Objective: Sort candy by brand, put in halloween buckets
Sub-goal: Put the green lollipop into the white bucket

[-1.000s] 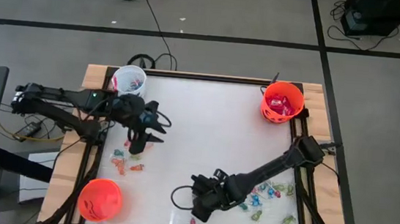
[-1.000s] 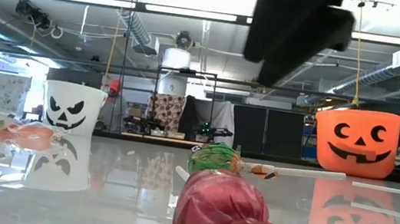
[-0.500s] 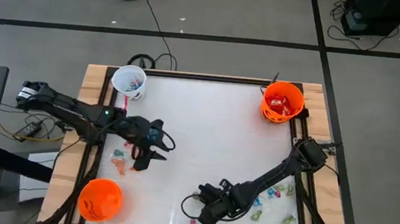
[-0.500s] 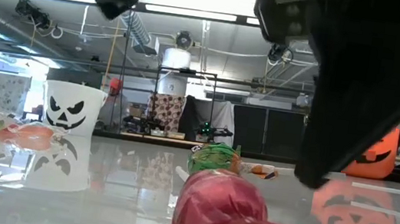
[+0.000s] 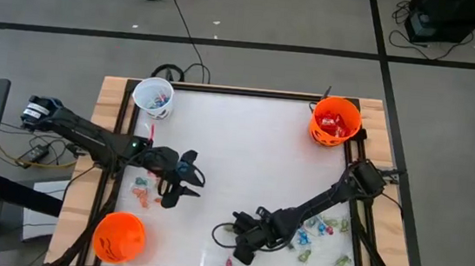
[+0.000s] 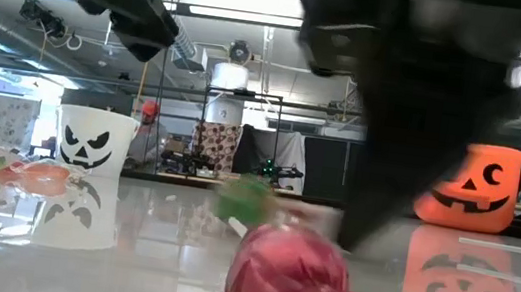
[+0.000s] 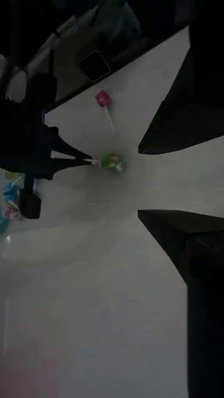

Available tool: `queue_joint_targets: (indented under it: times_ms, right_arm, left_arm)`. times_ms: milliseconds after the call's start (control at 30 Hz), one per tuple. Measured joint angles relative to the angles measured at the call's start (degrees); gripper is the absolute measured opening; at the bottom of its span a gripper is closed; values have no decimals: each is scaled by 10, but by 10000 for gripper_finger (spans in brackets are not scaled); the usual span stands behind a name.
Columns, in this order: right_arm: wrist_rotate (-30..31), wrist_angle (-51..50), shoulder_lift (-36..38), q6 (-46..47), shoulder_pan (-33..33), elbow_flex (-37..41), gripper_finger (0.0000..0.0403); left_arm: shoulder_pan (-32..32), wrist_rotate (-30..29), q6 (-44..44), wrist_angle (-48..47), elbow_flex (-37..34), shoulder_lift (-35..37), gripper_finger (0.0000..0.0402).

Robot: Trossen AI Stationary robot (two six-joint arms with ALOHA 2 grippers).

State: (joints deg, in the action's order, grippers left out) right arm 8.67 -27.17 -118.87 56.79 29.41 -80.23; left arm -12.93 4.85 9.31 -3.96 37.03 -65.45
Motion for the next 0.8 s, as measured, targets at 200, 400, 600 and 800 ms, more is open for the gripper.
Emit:
queue_joint_targets:
  times_ms: [200,400,600,800]
  right_arm:
    - [27,57,0,-6,-22,0,13]
    - [39,87,8,-5,-49,0,13]
    - [85,139,33,-40,-68,0,13]
    - [100,186,56,-102,-88,0,13]
  left_arm:
    - [0,2,3,19,-10,0,182]
    - [0,24,5,25,-10,0,251]
    - [0,65,-3,30,-10,0,318]
    - [1,37,4,34,-10,0,318]
